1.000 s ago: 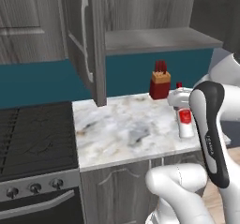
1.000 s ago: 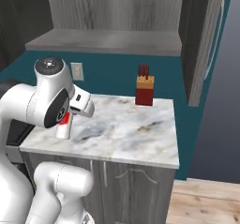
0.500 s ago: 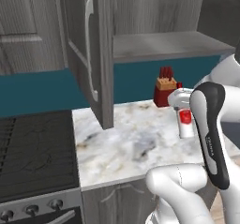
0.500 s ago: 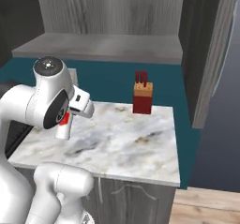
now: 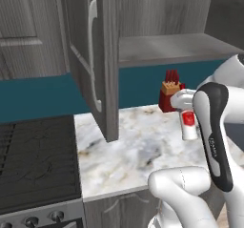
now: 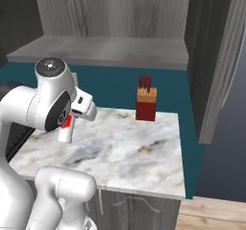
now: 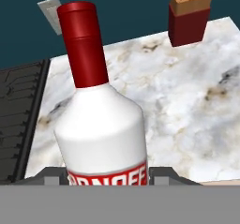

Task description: Sort all alcoholic drinks to one cabinet, and non-alcoholic drinks to the other.

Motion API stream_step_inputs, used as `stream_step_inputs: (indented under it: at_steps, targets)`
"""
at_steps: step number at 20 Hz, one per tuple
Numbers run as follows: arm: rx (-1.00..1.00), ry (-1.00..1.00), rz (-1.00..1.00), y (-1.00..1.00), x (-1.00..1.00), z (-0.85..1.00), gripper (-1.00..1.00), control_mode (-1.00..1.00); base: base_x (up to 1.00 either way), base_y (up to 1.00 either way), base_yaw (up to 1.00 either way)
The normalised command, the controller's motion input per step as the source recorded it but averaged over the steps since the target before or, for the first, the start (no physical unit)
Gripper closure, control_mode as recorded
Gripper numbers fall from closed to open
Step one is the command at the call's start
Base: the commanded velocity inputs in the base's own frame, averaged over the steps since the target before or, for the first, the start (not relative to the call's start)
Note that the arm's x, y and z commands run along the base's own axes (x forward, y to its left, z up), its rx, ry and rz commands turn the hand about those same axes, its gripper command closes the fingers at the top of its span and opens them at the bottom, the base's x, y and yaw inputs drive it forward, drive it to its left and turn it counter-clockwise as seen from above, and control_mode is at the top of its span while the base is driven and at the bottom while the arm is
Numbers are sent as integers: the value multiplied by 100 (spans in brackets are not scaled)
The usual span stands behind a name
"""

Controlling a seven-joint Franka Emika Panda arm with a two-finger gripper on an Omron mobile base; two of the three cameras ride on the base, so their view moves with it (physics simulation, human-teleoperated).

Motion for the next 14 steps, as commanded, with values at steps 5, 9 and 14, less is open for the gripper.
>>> stream_step_inputs:
  at_steps: [5, 9, 14]
  targets:
    - [0, -13, 0, -12, -15, 22, 100, -100, 11, -2, 0]
    - [0, -46, 0, -25, -81, 67, 100, -100, 0, 0, 0]
    - [0, -48, 0, -24, -71, 67, 100, -100, 0, 0, 0]
